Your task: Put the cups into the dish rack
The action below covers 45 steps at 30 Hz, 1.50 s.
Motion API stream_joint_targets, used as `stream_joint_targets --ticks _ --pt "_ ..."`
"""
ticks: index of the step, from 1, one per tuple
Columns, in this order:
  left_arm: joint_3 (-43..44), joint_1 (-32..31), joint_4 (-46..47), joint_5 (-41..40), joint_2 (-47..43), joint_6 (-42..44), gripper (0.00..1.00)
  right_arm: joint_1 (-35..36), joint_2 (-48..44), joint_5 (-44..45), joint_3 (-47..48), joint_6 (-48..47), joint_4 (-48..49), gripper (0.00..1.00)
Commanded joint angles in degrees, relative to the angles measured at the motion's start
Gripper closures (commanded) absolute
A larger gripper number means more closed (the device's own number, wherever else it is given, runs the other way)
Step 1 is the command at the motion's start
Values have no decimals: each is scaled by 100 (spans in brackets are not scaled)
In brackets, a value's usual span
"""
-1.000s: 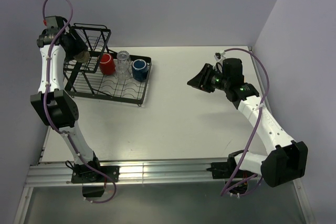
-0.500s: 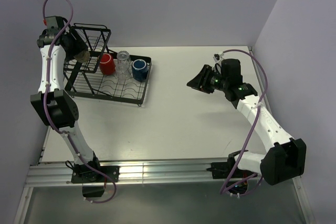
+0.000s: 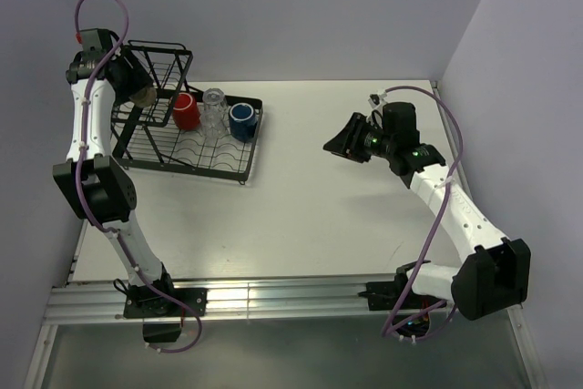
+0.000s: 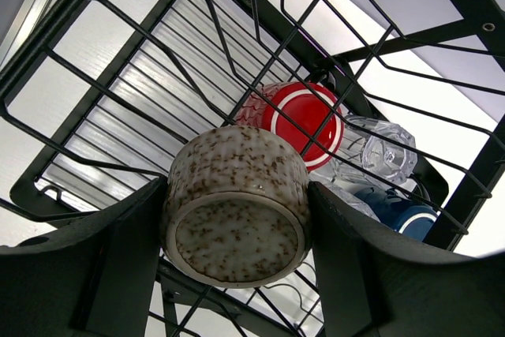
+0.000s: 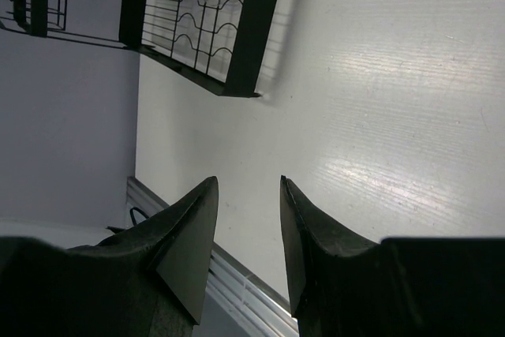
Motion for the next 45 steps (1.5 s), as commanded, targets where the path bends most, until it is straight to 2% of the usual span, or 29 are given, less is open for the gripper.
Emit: stream_joint_targets --ticks 1,3,4,5,24,36,39,42,44,45 --pt "-121 -28 162 -42 -151 2 31 46 18 -40 12 -104 218 55" --pt "-148 -37 180 -42 -177 11 27 46 18 -31 12 -104 209 55" --pt "-165 -54 197 -42 -186 11 15 46 18 -31 12 -113 209 55" --pt "-183 -63 215 -42 -212 11 14 46 27 -31 12 -113 209 55" --pt "-42 -160 338 -280 -721 -7 11 64 0 -14 91 -166 147 55" --pt "159 -265 444 -42 -1310 20 9 81 -17 65 214 -218 51 55" --pt "317 -493 382 -42 -1565 46 8 81 -79 91 240 -245 59 55" --pt "493 -792 320 -375 -1908 90 7 81 -236 205 284 -297 24 54" --pt "468 -1213 303 -447 -2276 73 5 81 -411 320 337 -368 -63 53" --pt "233 -1371 355 -403 -2434 38 1 81 -474 425 381 -385 -98 53"
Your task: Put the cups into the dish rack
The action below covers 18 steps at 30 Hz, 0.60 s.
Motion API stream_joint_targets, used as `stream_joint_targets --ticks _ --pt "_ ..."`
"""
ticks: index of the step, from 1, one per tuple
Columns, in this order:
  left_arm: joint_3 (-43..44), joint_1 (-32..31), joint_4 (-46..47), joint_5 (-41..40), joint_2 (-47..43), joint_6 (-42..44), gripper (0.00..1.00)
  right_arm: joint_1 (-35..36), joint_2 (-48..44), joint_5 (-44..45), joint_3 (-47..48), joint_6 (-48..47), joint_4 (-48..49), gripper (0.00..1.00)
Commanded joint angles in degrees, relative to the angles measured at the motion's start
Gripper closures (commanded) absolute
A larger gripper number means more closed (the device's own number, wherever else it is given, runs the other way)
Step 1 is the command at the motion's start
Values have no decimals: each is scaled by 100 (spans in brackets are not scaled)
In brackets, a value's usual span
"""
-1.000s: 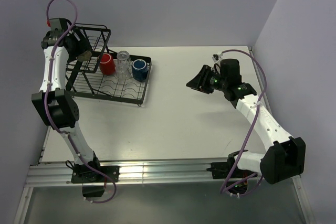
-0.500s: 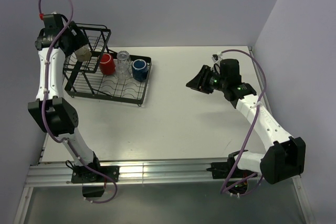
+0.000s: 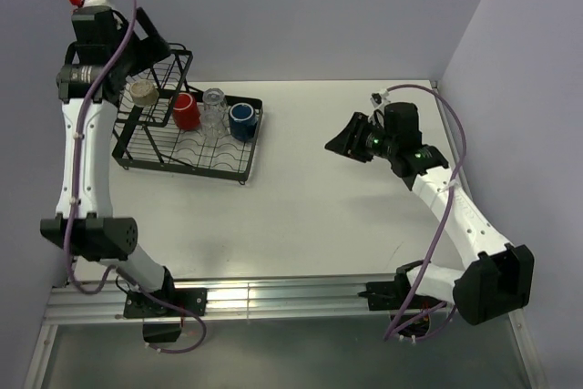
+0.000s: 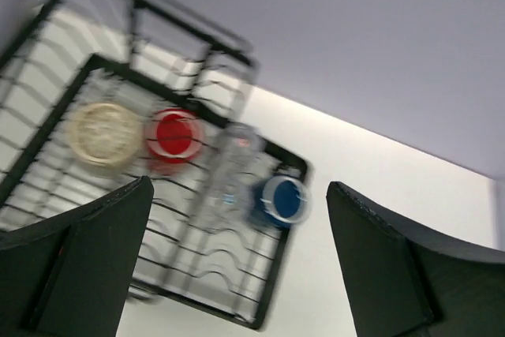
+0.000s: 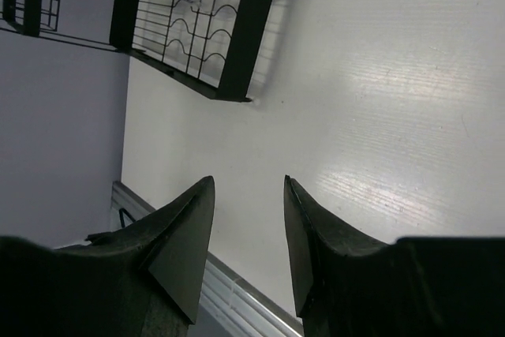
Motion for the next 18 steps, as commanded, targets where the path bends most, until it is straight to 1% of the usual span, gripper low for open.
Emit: stream_joint_targets --ticks 1,2,3,4,5,6,7,8,9,11,12,16,18 --pt "-92 -801 335 -8 -1123 0 1 40 -472 327 377 -217 -55 52" --pt "-329 -996 476 63 -1326 -17 1 40 -664 380 394 -226 -73 50" --pt "-941 -1398 660 159 -1563 -17 1 40 -770 476 429 -235 -82 48" --pt "-1260 -1567 1062 386 -2009 0 1 40 -902 547 456 -296 -151 44" --pt "-1594 -1743 1266 502 -2214 0 1 40 -1164 652 473 -340 -187 41" --pt "-2250 -2067 1486 625 -2434 -17 1 40 -1315 896 500 -392 -231 37" --pt "-2569 -2209 1706 913 -2784 -9 1 40 -1481 1029 491 -497 -301 16" --pt "-3112 -2358 2056 986 -2909 -9 1 40 -1805 1187 491 -542 -336 4" --pt "-3353 -2647 2190 1021 -3024 17 1 31 -1974 1328 447 -577 -371 0" --pt "-3888 -2930 2479 1066 -3270 70 1 40 -2473 1636 351 -656 -354 0" --pt "-4022 -3157 2533 1022 -3323 97 1 31 -2624 1733 246 -674 -345 0" --pt "-4532 -3572 2885 1039 -3543 115 1 31 -3344 2111 -9 -727 -258 0" --pt "-4726 -3747 3017 1092 -3570 123 1 31 -3486 2208 -132 -753 -249 0"
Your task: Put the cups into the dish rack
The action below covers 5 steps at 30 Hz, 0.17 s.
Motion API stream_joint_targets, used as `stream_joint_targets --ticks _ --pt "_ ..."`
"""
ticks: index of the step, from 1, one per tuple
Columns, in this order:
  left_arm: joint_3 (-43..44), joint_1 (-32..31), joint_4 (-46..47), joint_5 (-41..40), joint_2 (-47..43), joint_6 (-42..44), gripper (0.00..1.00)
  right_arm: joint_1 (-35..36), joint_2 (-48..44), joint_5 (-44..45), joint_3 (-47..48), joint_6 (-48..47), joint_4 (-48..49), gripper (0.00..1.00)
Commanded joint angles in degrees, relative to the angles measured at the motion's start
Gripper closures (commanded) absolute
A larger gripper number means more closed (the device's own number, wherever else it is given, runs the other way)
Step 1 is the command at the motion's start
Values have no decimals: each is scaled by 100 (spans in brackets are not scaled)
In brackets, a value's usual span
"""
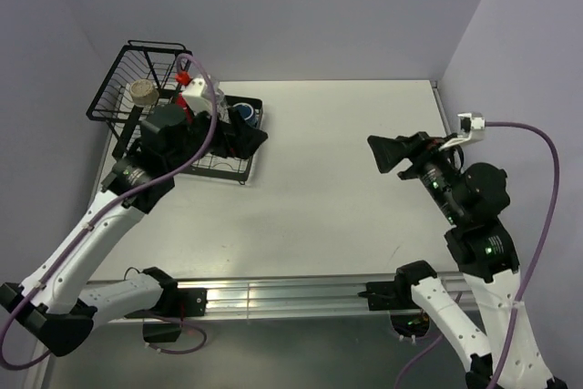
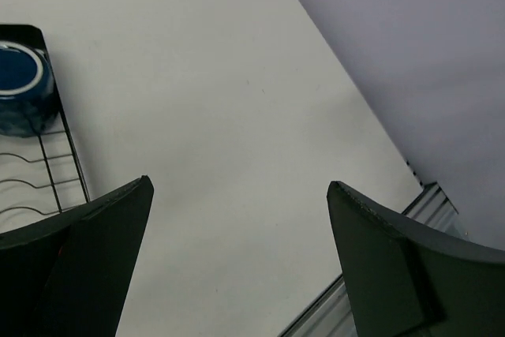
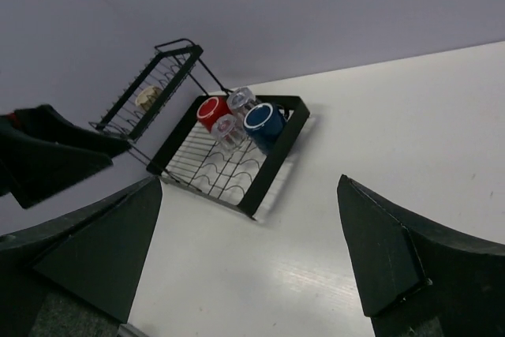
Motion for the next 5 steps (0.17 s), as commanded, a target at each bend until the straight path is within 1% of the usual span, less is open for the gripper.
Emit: stream_joint_targets --ticks 1,5 --pt "-173 -262 687 156 -153 93 1 40 -167 501 -236 -213 20 0" --pt "-332 -394 863 139 -136 75 1 31 -229 729 -297 -258 -120 0"
